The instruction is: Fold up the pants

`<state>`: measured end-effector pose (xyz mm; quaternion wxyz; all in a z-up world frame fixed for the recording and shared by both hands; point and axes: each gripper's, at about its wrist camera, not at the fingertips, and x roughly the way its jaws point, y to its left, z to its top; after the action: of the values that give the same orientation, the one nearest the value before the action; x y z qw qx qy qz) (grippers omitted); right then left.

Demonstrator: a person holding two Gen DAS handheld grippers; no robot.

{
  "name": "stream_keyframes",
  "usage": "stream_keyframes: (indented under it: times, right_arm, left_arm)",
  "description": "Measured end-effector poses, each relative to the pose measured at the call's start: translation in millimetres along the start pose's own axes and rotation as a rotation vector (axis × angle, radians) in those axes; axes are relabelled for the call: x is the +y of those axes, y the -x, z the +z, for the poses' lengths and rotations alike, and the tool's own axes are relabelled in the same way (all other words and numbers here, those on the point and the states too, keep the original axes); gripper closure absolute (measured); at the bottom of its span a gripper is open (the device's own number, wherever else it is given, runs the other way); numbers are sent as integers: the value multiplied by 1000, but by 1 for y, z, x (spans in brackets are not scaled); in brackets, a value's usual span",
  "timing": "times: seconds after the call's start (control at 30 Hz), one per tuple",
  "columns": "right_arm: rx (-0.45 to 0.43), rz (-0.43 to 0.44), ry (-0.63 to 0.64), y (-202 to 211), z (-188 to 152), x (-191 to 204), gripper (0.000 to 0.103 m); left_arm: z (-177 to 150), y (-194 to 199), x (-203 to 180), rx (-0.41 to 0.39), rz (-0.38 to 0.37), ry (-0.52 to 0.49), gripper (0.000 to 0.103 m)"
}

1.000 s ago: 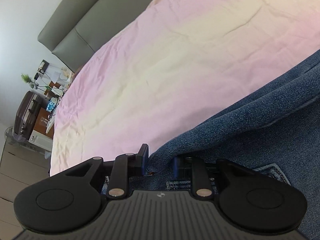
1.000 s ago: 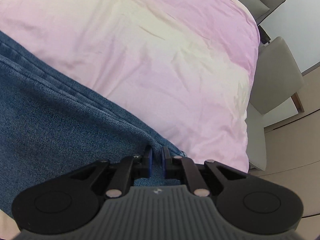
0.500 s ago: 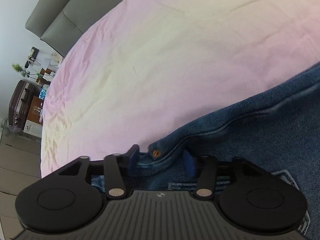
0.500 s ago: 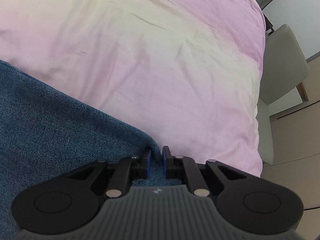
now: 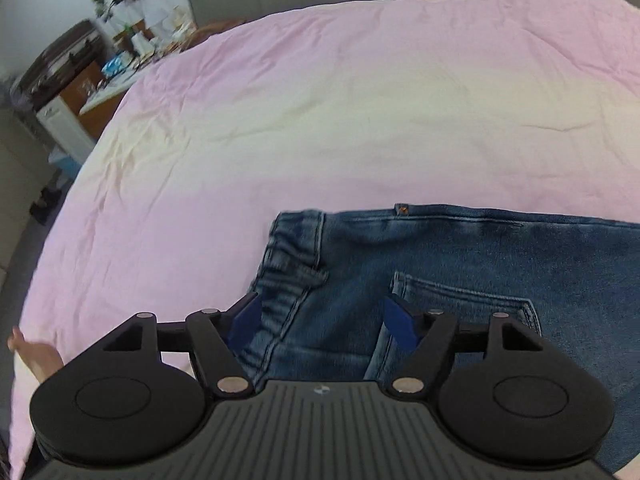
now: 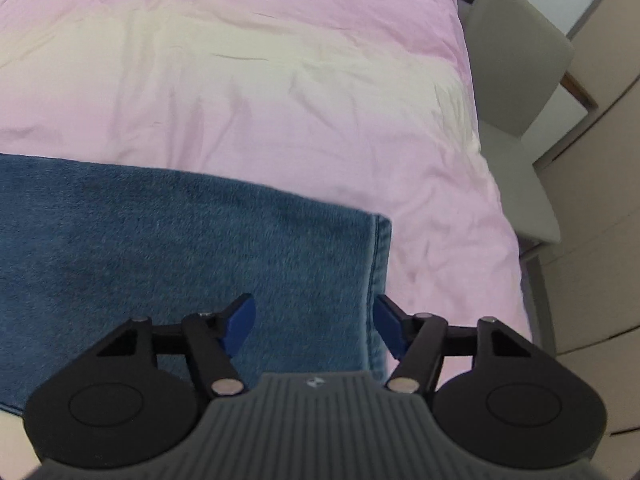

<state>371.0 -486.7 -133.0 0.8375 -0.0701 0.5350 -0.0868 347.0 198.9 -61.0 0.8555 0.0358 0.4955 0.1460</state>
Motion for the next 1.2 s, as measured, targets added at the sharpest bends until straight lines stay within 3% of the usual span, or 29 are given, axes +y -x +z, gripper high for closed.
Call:
stream_keyframes:
  times: [0.17, 0.33, 0.43, 0.47, 0.5, 0.6, 0.87, 0.9, 1.0, 1.1, 1.2]
  right_arm:
    - [17, 73, -113, 15, -43, -6, 60]
    - [9, 114, -287, 23, -74, -27, 64]
    - [4, 131, -410, 26, -84, -49, 67]
    - [5, 138, -451, 24, -87, -55, 67]
    - [5, 144, -491, 22, -89, -61, 68]
    - [2, 155, -586, 11, -90, -73, 72]
    - [13, 156, -816, -33, -100, -94, 72]
    - [12, 155, -834, -35, -101, -95, 75]
    - [-24, 112, -785, -25, -98, -90, 94]
    - [-118, 89, -720, 8, -93, -86, 96]
    - [-143, 61, -675, 25, -93, -85, 98]
  left_arm:
    - [-42, 2, 42, 15, -46, 238, 21]
    - [-77, -24, 69, 70, -134, 486, 21]
    - [-84, -41, 74, 80, -173, 570, 22]
    - [-85, -45, 74, 69, -190, 587, 27]
    - [-83, -47, 74, 59, -203, 598, 40]
    - [-73, -49, 70, 54, -185, 605, 50]
    - [-57, -49, 64, 62, -123, 561, 60]
    - [-55, -48, 65, 59, -100, 558, 78]
    - [-49, -46, 62, 64, -42, 514, 84]
    - [-44, -42, 49, 57, 6, 427, 84]
    - [-46, -44, 49, 58, 6, 441, 84]
